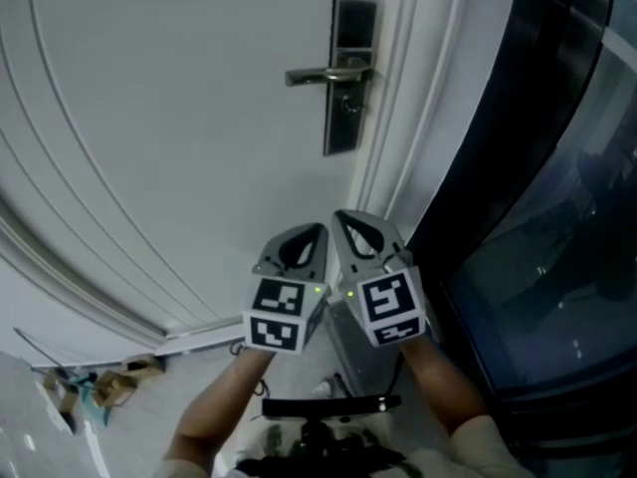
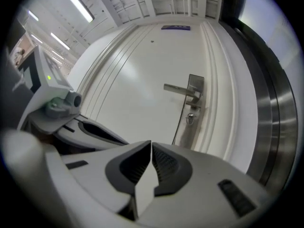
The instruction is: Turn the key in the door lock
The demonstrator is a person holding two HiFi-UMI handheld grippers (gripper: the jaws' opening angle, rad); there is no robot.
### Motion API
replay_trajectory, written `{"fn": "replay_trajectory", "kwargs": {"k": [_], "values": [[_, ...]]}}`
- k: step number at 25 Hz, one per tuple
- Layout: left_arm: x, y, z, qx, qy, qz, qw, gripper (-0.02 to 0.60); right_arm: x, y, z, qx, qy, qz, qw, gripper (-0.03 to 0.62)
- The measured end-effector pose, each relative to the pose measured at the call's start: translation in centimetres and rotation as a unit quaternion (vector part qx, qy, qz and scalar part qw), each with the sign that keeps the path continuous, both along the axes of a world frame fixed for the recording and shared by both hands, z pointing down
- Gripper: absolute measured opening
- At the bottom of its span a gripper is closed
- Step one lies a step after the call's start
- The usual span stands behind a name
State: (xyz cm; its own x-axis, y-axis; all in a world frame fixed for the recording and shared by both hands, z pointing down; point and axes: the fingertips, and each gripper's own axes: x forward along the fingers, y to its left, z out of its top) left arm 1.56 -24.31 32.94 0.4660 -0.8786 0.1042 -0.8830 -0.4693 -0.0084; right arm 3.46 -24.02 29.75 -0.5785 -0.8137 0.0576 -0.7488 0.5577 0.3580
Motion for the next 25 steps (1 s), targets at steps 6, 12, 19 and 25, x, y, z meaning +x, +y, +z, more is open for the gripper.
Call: {"fn": "replay_trajectory", "kwargs": {"k": [6,12,19,25], "values": [[1.2,-3.0,-3.0,0.023,0.000,-0.013,0.9997,0.017,1.3,-3.4,-4.1,0.065,0.074,-0.019,0.995,0.046],[2.4,-5.1,-5.0,0.029,0.019,-0.011,0.9994,0.017,1.5,-6.6,-7.4,0.146,0.165,-0.010,0.975,0.067],[2.2,-7.4,-5.2,0.022,0.027,0.007,0.9994,0.017,1.6,-10.3,-8.7,0.211,0.291,0.038,0.932,0.080],[1.1,-8.7,-5.6,0.028,0.030,0.019,0.9990,0.017,1.5,-13.8,-8.6,0.240,0.393,0.082,0.884,0.103]]}}
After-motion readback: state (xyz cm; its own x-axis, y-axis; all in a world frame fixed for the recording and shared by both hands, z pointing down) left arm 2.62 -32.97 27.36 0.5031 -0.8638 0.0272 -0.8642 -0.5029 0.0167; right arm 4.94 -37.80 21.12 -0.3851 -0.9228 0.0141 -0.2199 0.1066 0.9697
